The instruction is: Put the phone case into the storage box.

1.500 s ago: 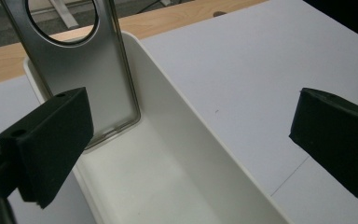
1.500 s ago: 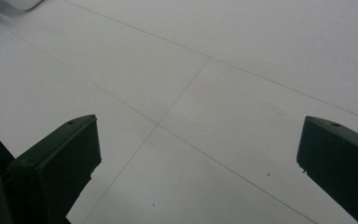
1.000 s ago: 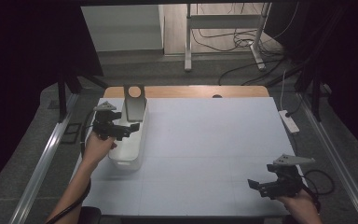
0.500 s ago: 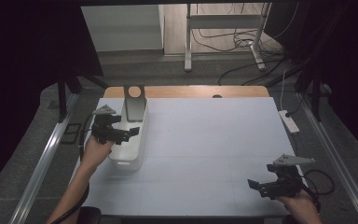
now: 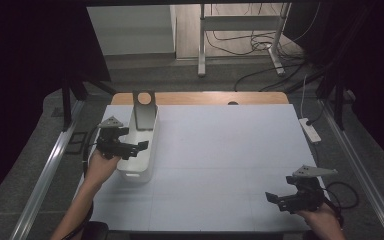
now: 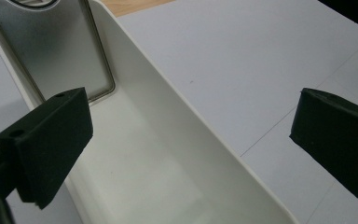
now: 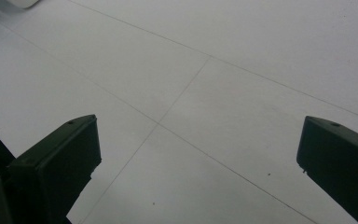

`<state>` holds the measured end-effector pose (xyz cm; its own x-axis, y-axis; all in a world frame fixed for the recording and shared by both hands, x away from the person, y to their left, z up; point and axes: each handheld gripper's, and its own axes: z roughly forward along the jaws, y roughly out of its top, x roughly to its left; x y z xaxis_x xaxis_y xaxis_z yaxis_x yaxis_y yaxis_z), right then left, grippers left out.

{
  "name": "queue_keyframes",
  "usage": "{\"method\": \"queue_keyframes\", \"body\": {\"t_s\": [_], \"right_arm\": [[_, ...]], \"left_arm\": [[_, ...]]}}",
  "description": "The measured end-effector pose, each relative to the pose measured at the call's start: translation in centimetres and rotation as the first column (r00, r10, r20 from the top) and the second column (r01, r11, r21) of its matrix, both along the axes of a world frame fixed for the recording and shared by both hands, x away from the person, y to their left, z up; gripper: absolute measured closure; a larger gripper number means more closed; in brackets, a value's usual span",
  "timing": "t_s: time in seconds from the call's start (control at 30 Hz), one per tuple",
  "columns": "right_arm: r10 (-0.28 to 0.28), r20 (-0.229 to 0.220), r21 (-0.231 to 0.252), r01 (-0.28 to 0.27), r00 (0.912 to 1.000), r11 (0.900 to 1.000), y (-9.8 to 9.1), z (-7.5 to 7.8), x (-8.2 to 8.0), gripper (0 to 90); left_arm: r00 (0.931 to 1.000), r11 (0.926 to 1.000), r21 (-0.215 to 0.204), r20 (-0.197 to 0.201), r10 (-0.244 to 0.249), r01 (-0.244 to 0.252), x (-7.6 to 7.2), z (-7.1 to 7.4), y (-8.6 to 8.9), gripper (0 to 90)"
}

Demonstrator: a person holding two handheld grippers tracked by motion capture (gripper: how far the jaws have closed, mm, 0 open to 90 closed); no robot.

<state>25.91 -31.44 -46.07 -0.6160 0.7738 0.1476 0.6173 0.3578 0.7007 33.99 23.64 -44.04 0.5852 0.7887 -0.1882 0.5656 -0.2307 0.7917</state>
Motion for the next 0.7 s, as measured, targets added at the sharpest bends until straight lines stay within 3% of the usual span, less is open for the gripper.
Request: {"method": "queue_keyframes", "body": {"t_s": [0.7], "right_arm": [[0.002, -0.002, -0.003, -0.002, 1.0000, 1.0000, 0.0, 0.0, 0.0, 0.0]], "left_arm": [[1.0000, 0.9999, -0.005, 0.004, 0.009, -0.009, -1.8, -0.1, 0.2, 0.0]]}}
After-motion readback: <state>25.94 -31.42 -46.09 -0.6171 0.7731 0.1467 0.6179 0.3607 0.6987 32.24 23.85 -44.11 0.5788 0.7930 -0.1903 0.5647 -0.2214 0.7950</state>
